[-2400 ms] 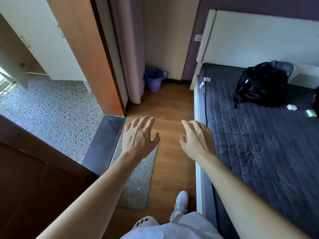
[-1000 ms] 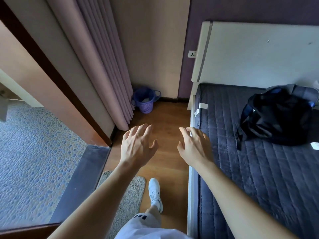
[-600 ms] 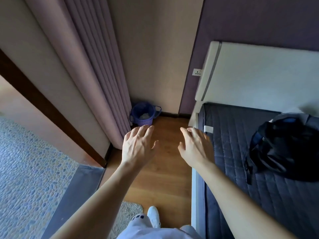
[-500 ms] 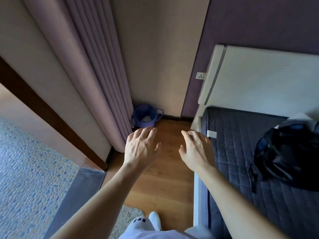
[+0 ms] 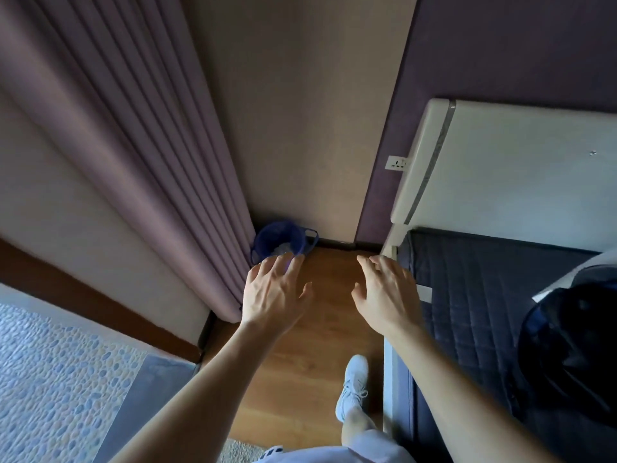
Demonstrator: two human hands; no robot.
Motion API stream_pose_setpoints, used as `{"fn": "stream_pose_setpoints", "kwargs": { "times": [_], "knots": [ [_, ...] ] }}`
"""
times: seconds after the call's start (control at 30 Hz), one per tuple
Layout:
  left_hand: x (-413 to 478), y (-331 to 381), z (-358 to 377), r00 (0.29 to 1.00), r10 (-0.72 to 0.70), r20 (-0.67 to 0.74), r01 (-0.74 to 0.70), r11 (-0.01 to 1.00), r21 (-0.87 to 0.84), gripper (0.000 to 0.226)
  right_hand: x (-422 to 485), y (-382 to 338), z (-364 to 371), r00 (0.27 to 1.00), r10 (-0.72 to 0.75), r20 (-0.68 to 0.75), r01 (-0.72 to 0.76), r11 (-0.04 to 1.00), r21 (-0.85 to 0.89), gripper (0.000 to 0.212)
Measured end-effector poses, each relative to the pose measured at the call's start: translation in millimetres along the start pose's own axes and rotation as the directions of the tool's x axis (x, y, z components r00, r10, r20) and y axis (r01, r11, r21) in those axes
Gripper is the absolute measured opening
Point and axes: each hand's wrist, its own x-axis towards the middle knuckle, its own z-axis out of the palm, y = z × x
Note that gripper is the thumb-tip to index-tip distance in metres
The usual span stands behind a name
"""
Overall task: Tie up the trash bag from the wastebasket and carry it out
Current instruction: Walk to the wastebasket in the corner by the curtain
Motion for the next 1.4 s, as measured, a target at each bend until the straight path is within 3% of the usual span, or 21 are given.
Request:
{"fn": "stream_pose_setpoints", "kwargs": {
  "times": [0.4,0.6,1.1,1.4],
  "knots": [
    [196,52,26,0.996,-0.093,0.015,0.093,0.996,-0.007,0.064,192,97,4,0.994,-0.085,0.074,0.086,0.996,-0.022,0.044],
    [246,51,36,0.982,-0.19,0.004,0.19,0.982,0.013,0.062,256,119,22,0.976,-0.152,0.154,0.154,0.988,-0.005,0.048],
    [236,-32,29,0.892,-0.452,-0.026,0.453,0.89,0.055,0.062,331,47,72,0.875,-0.42,0.241,0.417,0.906,0.066,0.051],
    [239,-91,29,0.874,-0.486,-0.014,0.486,0.874,-0.004,0.064,357,-8,96,0.851,-0.47,0.232,0.47,0.881,0.059,0.053]
  ]
}}
